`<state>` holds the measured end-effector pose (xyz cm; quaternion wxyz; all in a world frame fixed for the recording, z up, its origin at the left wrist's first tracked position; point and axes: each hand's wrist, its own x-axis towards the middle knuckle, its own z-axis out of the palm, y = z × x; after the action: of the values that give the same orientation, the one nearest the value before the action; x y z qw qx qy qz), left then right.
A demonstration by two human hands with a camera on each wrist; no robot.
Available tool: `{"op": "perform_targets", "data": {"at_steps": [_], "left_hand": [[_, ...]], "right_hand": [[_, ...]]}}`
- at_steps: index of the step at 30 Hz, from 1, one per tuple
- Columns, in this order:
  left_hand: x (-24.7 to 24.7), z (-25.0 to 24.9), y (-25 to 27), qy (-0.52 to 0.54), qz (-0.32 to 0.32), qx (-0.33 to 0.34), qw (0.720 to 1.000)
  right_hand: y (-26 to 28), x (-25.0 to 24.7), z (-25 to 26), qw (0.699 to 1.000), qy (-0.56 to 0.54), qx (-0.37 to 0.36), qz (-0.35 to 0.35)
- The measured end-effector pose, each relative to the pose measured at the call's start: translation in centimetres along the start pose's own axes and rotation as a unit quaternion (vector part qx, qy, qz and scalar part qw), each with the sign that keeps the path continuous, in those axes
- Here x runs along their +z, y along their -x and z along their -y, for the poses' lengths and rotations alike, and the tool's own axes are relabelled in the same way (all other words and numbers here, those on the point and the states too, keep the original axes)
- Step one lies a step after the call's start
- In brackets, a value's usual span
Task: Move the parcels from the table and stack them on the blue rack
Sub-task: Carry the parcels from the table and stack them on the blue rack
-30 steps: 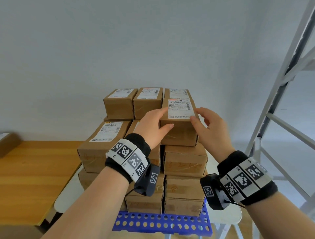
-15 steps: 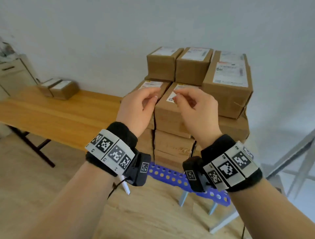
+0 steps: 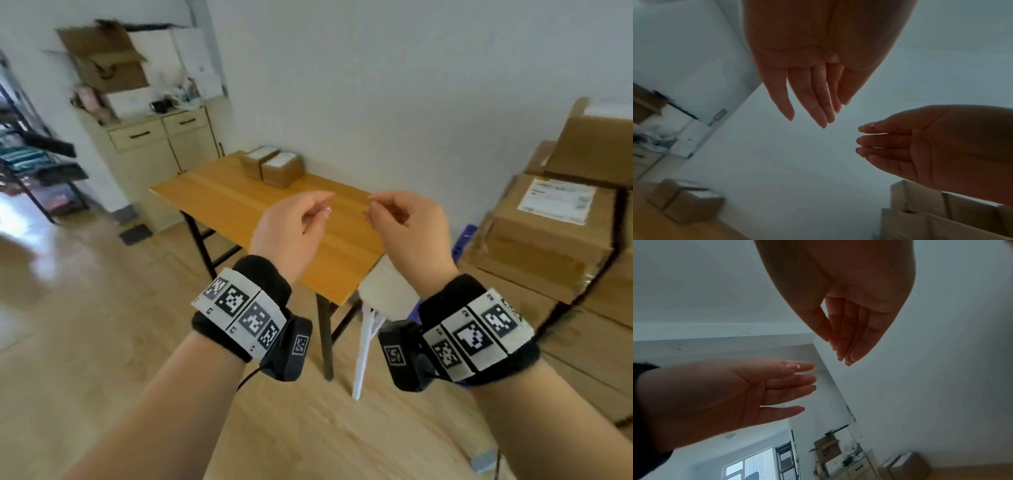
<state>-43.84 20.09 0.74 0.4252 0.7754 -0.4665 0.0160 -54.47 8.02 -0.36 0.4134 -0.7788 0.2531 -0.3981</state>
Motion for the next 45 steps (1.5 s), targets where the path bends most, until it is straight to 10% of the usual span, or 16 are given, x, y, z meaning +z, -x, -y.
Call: {"op": "perform_targets", "data": {"at_steps": [13, 27, 45], "left_hand": [[-9.2, 16.8, -10.6, -0.007, -0.045, -0.056, 0.997], [-8.6, 32.1, -35.2, -0.017, -0.008, -0.085, 0.996], [1.8, 55.8, -57.2, -0.030, 0.324, -0.085, 0.942]], "right_hand": [[-11.9, 19.4, 1.6, 0.998, -0.038, 0.012, 0.057], [-36.7, 32.6, -4.2, 0.997, -0.030, 0.054, 0.045], [-51.8, 50.4, -21.8, 0.921, 0.230, 0.291, 0.118]]}}
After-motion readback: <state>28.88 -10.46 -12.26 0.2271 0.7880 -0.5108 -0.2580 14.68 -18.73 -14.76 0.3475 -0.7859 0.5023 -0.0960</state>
